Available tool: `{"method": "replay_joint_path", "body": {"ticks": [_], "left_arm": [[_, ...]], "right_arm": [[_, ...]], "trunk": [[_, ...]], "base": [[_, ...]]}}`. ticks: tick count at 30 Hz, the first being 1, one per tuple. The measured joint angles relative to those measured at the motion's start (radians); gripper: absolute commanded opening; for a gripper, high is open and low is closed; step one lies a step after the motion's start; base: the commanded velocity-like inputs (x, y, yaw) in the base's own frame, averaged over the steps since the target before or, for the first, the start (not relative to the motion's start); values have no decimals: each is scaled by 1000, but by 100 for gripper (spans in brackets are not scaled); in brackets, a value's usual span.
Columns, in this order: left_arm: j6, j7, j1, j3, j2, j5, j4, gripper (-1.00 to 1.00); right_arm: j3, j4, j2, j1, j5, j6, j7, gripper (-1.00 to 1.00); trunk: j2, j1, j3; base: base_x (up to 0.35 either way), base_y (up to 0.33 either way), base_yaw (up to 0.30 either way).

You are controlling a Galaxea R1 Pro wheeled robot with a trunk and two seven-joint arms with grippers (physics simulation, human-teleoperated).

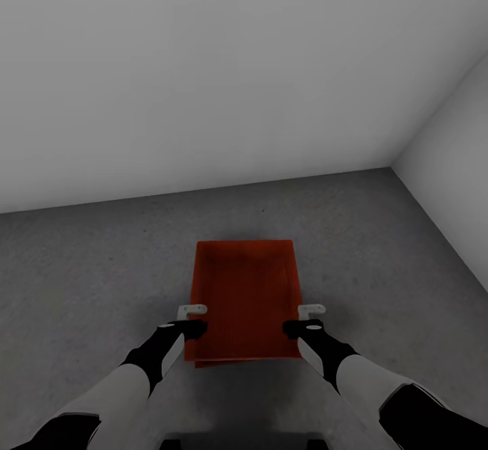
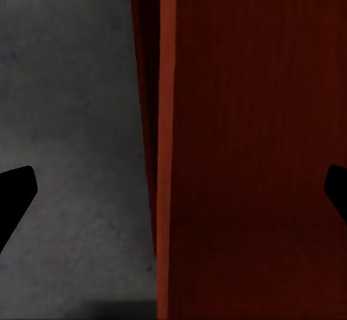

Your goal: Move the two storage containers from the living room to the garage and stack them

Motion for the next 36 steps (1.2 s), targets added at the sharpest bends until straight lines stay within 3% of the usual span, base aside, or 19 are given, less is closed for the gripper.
{"method": "replay_joint_path", "body": {"ticks": [24,36], "left_arm": [[-2,-1,0,-1,-2,-2,-1,100],[2,0,0,0,-2,-1,-2,100]], "right_arm": [[0,0,-1,0,0,0,-2,100],[0,0,-1,0,0,0,-2,100]], "trunk": [[0,0,0],[84,-46,38]], "base": [[0,0,0],[0,0,0]]}}
